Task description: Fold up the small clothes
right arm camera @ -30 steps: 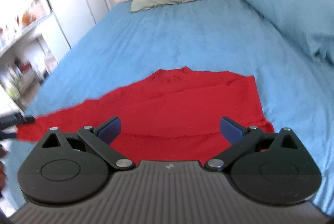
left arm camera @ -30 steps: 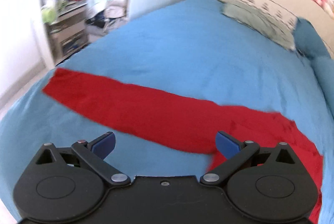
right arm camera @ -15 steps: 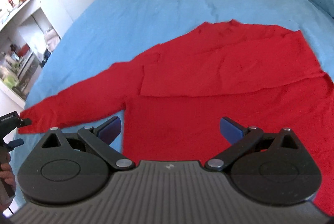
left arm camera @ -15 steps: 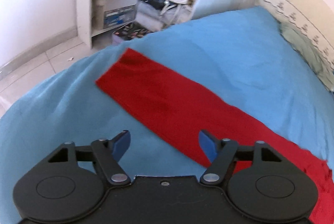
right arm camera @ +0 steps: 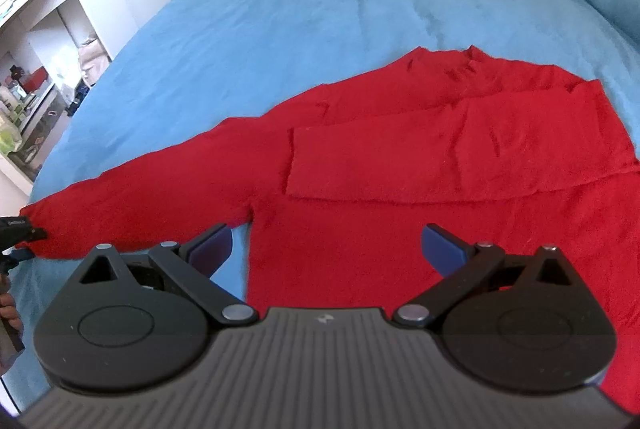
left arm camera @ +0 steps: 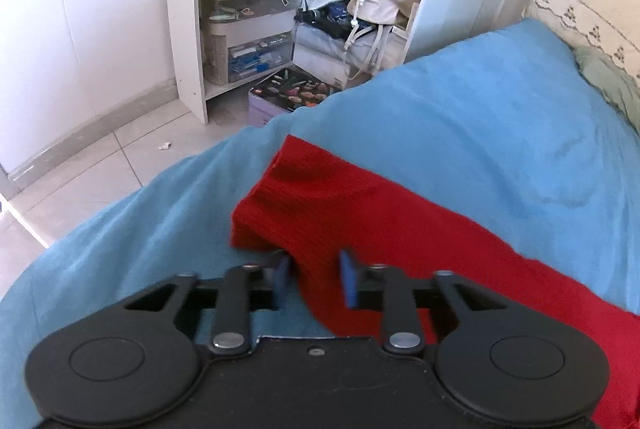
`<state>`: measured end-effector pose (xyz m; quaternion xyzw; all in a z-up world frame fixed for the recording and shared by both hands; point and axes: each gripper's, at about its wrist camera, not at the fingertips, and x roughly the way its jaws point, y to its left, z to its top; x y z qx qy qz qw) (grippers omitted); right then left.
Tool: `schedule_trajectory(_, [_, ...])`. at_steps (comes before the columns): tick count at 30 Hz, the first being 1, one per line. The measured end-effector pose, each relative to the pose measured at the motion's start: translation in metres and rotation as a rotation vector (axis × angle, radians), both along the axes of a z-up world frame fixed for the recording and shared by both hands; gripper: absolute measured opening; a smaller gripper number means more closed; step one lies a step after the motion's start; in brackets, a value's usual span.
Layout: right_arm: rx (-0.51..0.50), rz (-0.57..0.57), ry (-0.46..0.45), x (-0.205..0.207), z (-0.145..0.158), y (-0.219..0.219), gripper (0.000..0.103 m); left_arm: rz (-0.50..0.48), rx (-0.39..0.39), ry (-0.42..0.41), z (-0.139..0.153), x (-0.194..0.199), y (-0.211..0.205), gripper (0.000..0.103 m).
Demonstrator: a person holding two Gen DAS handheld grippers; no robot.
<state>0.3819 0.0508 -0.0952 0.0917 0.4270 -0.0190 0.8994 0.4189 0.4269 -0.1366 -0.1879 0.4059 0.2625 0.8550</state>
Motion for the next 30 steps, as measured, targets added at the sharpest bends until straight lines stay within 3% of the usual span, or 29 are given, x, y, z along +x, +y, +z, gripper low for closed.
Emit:
schedule_trajectory(3, [-0.005, 0.004, -0.011, 0.0, 0.001, -0.006, 0.103, -0.006, 0.002, -0.001, 0.001, 0.005, -0.001, 0.007])
schedule_trajectory(8, [0.007, -0.007, -0.019, 0.001, 0.002, -0.023, 0.103, -0.035, 0.048, -0.022, 0.017, 0.011, -0.015, 0.007])
schedule_trajectory(13, [0.016, -0.02, -0.044, -0.001, 0.008, -0.047, 0.103, -0.117, 0.112, -0.077, 0.052, 0.015, -0.058, 0.006])
schedule_trajectory(18, [0.026, -0.033, -0.087, -0.007, 0.02, -0.083, 0.103, -0.271, 0.167, -0.146, 0.093, 0.025, -0.136, 0.006])
schedule_trajectory(23, [0.037, -0.065, -0.116, -0.012, 0.035, -0.135, 0.103, -0.432, 0.141, -0.207, 0.116, 0.034, -0.239, 0.006])
schedule_trajectory(30, [0.038, -0.124, -0.141, -0.018, 0.051, -0.224, 0.103, -0.586, 0.037, -0.163, 0.093, 0.043, -0.379, 0.006])
